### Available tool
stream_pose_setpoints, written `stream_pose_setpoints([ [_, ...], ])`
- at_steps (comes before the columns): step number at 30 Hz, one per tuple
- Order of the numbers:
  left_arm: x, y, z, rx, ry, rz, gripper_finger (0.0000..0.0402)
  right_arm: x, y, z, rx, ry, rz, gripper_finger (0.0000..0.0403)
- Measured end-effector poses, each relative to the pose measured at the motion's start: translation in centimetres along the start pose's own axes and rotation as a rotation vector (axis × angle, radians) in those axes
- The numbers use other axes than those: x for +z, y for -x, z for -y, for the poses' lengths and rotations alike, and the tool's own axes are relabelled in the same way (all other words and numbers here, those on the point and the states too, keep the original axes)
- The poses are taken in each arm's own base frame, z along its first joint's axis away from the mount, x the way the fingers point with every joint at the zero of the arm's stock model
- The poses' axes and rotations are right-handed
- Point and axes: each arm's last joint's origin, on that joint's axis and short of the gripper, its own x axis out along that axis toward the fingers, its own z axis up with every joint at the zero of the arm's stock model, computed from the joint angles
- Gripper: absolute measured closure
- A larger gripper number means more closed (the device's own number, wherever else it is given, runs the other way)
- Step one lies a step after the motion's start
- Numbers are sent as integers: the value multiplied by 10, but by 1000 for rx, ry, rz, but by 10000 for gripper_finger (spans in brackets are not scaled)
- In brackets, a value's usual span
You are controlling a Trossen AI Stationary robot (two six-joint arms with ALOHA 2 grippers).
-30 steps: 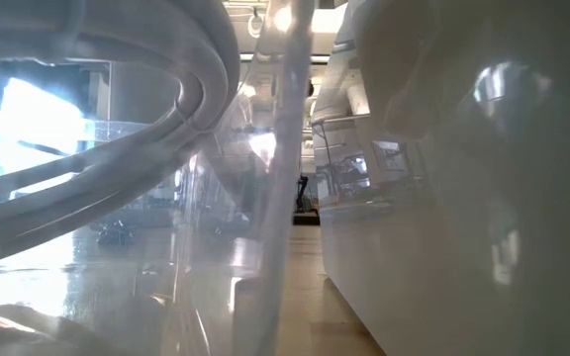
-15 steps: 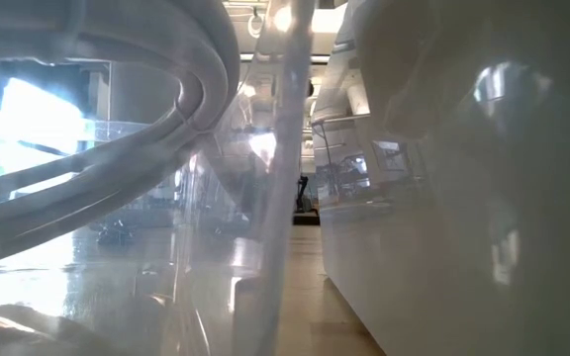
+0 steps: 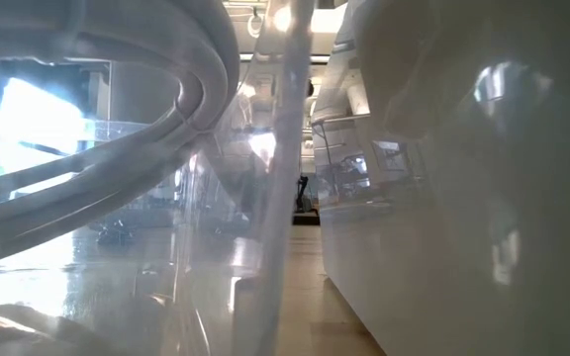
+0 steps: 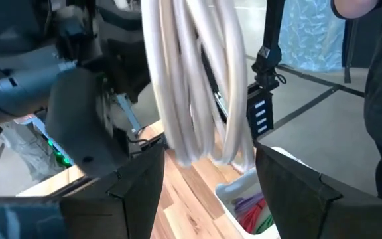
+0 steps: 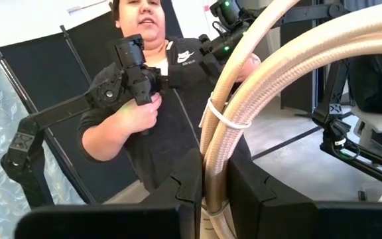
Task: Pick & Place USB Port
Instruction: Put the top brown HDMI cable into the transparent bin
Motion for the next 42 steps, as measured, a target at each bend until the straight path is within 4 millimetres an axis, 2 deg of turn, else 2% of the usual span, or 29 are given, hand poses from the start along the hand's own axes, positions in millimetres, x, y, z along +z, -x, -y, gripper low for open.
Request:
stream_pose_setpoints([
  [11,3,-4,-3,39,-8,30,170,-2,11,8,-23,-2,7,366],
  [14,0,-10,-4,71,-18,6,185,-2,13,9,-29,-1,9,366],
  [18,-3,-16,-6,104,-80,-29,244,-2,14,9,-31,-10,8,366],
  [23,-4,-16,-7,162,-127,-57,368,-2,14,10,-35,-15,9,366],
  [28,-3,-13,-9,220,-133,-74,369,-2,17,11,-75,-39,22,355],
  [33,-4,-13,-9,233,-133,-87,369,-1,23,13,-104,-131,35,309],
  [38,-6,-13,-9,230,-106,-103,369,-1,24,14,-135,-130,45,265],
  [42,-8,-11,-7,224,-86,-121,369,0,35,16,-170,-179,63,245],
])
